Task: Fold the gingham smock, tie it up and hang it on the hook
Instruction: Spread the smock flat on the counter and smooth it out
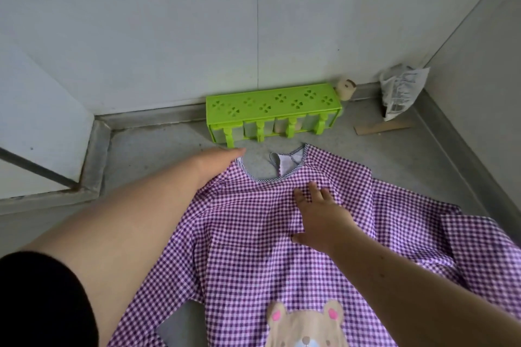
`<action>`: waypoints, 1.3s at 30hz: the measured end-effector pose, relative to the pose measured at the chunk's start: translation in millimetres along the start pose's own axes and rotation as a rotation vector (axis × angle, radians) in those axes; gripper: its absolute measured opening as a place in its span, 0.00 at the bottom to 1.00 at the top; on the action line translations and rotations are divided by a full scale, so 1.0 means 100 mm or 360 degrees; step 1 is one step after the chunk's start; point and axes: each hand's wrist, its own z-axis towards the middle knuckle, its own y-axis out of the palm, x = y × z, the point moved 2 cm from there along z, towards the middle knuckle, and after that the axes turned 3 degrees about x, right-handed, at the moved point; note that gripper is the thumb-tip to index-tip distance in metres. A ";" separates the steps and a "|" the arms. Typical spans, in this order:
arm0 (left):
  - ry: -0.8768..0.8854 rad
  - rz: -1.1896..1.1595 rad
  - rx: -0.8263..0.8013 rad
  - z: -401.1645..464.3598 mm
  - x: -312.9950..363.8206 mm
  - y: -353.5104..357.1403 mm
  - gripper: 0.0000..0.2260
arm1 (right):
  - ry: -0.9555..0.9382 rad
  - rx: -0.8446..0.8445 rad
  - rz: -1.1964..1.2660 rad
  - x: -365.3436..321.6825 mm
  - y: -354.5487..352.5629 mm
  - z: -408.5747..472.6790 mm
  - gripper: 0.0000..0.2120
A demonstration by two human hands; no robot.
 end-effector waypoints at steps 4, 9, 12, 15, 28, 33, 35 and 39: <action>-0.0099 -0.0034 -0.0224 -0.05 0.13 0.07 0.50 | -0.0005 0.0001 0.0006 0.00 -0.01 0.01 0.56; 0.0069 0.0685 -0.0142 -0.15 0.28 0.06 0.41 | -0.0017 0.0008 -0.0006 -0.01 -0.02 -0.02 0.55; 0.0061 0.0813 -0.0268 -0.27 0.37 0.12 0.52 | -0.0025 0.0005 -0.0015 -0.01 -0.04 -0.04 0.54; 0.0111 0.1257 -0.0192 -0.32 0.44 0.20 0.30 | -0.0027 -0.0005 -0.0027 -0.02 -0.04 -0.04 0.55; 0.0868 0.0991 0.0027 -0.30 0.57 0.23 0.22 | -0.0041 0.0018 -0.0011 0.01 -0.04 -0.04 0.55; 0.0666 0.0744 0.0474 -0.26 0.24 0.16 0.25 | -0.0063 0.0025 -0.0059 0.04 -0.06 -0.02 0.56; 0.0670 0.0742 0.0584 -0.33 0.04 0.13 0.24 | -0.0066 0.0035 -0.0094 0.05 -0.08 -0.02 0.56; 0.0754 0.1040 0.0658 -0.54 -0.46 0.02 0.16 | -0.0039 0.0039 -0.0144 0.12 -0.18 0.04 0.53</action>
